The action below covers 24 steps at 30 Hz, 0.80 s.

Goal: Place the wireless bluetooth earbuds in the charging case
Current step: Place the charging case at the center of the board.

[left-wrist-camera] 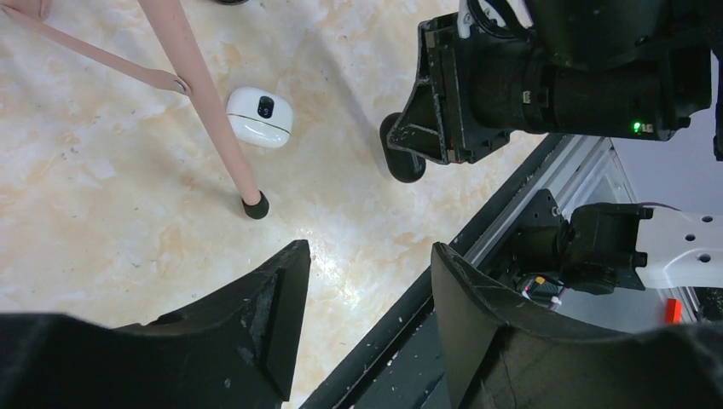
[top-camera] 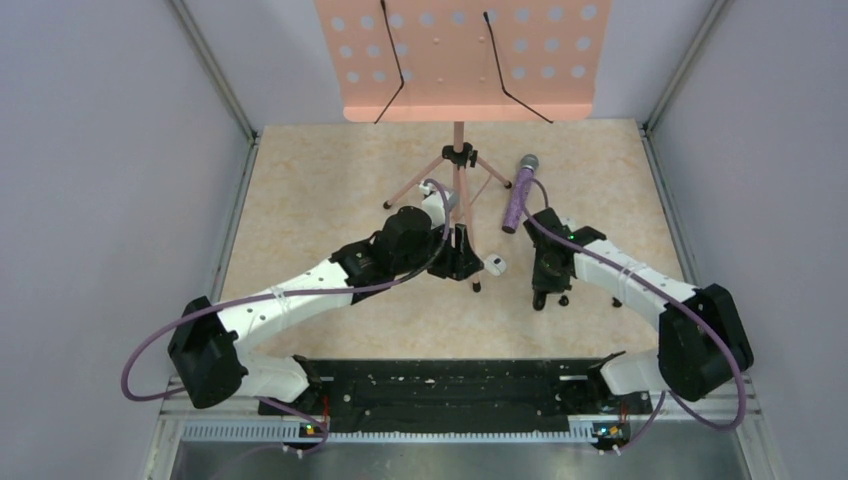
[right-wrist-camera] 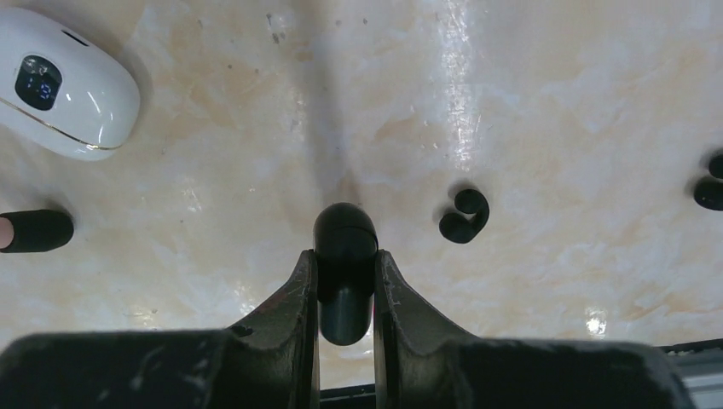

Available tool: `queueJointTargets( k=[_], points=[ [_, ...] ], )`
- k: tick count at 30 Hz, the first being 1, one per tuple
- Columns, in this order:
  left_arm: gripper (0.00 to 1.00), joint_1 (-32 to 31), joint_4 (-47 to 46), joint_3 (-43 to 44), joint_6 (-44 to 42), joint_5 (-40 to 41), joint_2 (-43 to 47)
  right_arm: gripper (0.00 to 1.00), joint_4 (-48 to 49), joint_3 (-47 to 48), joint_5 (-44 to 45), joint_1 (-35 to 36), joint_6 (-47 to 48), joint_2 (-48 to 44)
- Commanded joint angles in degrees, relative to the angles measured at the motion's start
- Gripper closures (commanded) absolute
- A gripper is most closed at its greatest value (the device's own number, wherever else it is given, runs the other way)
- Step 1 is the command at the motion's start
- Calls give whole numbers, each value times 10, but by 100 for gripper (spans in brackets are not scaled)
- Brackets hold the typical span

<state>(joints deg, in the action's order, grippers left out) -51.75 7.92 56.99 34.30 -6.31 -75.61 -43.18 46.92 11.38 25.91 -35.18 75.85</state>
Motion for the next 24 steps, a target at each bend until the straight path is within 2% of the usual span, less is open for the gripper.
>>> queueJointTargets(
  k=[1, 4, 6, 11, 14, 20, 24],
  points=[
    [40, -2, -1, 3, -7, 21, 15, 100, -32, 53, 89, 48, -12, 43],
    [40, -2, 4, -2, -8, 27, 23, 100, -38, 68, 102, 74, -19, 69],
    [40, -2, 7, -6, -7, 30, 28, 98, -29, 69, 77, 78, -20, 79],
    [39, -2, 9, -13, -6, 30, 34, 60, 26, 50, -19, 79, -17, 63],
    [39, -2, 10, -13, -6, 28, 33, 53, 54, 39, -61, 78, -20, 30],
    [39, -3, 8, -12, -3, 22, 29, 53, 80, 24, -101, 70, -23, -29],
    [39, -5, 3, -13, 1, 16, 24, 55, 86, -8, -101, 41, -7, -69]
  ],
)
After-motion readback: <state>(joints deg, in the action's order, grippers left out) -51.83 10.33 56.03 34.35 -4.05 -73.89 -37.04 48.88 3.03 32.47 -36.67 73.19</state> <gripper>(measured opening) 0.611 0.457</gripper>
